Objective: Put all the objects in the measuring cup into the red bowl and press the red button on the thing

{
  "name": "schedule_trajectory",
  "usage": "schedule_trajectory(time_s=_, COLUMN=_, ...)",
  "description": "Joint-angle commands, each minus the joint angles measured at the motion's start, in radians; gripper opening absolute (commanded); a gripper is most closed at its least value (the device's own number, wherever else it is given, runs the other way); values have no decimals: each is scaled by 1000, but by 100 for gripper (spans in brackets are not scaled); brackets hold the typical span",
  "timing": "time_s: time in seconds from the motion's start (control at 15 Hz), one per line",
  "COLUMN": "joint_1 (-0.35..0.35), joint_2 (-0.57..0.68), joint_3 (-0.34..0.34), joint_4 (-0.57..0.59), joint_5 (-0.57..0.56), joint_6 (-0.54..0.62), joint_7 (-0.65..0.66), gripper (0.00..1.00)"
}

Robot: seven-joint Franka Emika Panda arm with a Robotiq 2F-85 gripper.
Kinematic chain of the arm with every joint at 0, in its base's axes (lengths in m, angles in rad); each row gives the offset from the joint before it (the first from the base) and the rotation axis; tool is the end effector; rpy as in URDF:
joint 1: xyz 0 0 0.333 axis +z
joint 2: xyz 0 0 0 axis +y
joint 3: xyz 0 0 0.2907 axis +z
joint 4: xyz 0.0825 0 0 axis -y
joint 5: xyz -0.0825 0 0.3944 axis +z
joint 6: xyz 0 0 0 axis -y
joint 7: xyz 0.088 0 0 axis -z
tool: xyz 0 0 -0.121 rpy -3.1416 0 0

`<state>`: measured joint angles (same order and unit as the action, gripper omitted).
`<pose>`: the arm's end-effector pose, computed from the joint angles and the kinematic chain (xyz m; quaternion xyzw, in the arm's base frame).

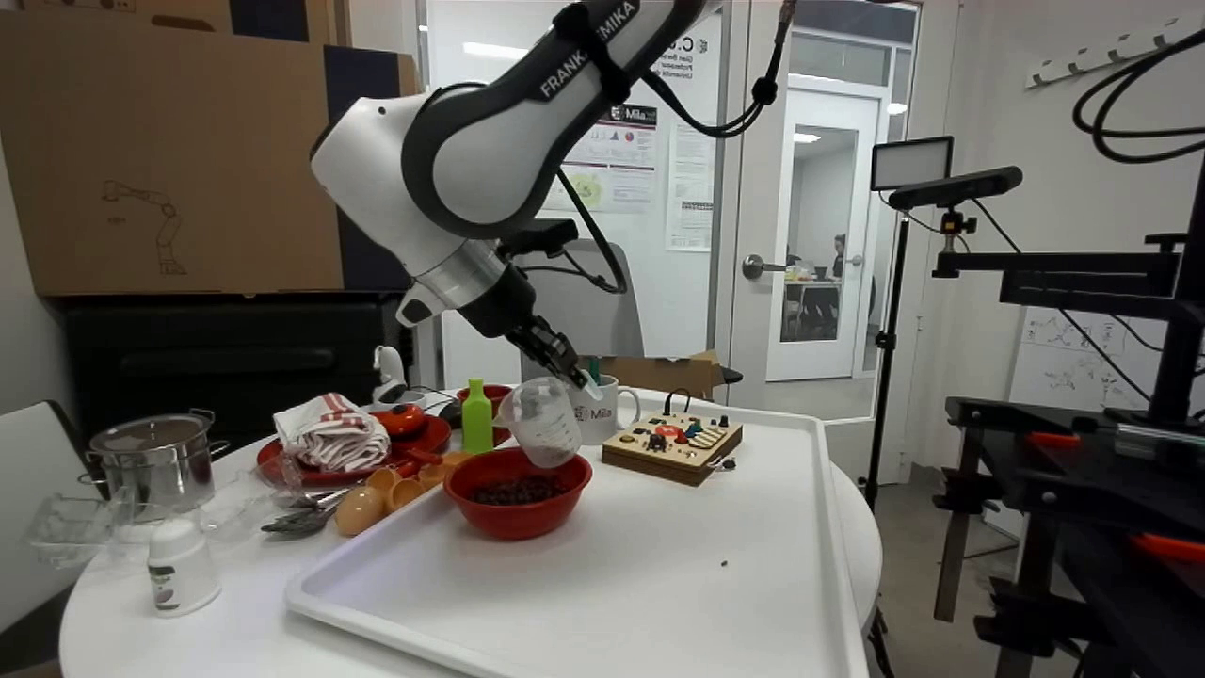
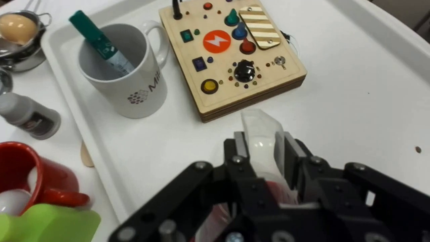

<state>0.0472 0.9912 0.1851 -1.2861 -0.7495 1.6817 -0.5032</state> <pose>0.6664 0.0601 0.0993 0.8131 0.4488 -0.3005 0.2172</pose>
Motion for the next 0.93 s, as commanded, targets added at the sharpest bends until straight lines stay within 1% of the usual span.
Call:
schedule_trajectory(time_s=0.0, joint_1=-49, joint_2=-5, joint_3=-10, joint_4=33, joint_5=176, joint_6=29, joint_7=-38, gripper=7)
schedule_trajectory(time_s=0.13, joint_1=-71, joint_2=-11, joint_3=-17, joint_4=39, joint_5=266, joint_6=48, joint_7=-51, gripper=7)
schedule_trajectory(time_s=0.27, joint_1=-92, joint_2=-17, joint_3=-16, joint_4=40, joint_5=349, joint_6=79, joint_7=-92, gripper=7)
schedule_trajectory(time_s=0.4, joint_1=-111, joint_2=-33, joint_3=-12, joint_4=33, joint_5=414, joint_6=113, joint_7=-127, gripper=7)
schedule_trajectory(time_s=0.53, joint_1=-109, joint_2=-53, joint_3=-26, joint_4=22, joint_5=444, joint_6=143, joint_7=-129, gripper=7)
schedule_trajectory(time_s=0.67, joint_1=-104, joint_2=-86, joint_3=-41, joint_4=1, joint_5=451, joint_6=178, joint_7=-123, gripper=7)
schedule_trajectory(time_s=0.87, joint_1=-89, joint_2=-125, joint_3=-74, joint_4=-19, joint_5=437, joint_6=207, joint_7=-80, gripper=7)
